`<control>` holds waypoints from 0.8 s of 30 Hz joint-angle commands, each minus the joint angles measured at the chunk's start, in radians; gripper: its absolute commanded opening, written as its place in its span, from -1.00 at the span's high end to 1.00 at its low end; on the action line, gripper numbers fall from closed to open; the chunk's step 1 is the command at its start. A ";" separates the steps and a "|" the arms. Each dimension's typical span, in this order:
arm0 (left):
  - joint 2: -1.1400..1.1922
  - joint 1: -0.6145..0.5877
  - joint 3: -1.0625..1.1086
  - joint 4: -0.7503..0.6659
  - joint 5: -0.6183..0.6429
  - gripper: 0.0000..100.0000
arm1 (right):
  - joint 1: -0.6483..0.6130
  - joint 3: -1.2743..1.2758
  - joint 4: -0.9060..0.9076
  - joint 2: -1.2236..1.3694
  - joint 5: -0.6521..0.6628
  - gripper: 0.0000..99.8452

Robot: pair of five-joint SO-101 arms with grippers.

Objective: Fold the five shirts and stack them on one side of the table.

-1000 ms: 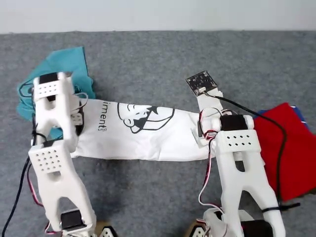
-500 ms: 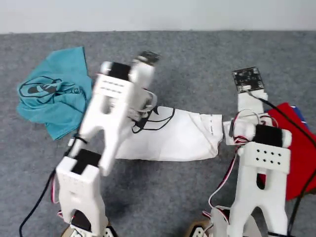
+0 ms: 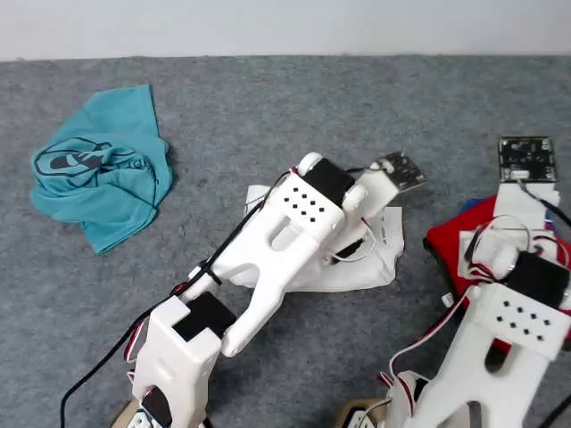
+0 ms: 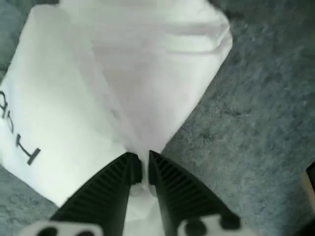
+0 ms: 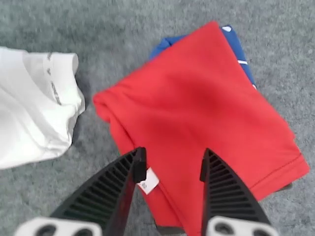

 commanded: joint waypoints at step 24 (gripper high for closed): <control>0.410 0.137 -0.579 0.026 0.071 0.97 | 0.140 -0.046 -0.010 -0.025 0.017 0.62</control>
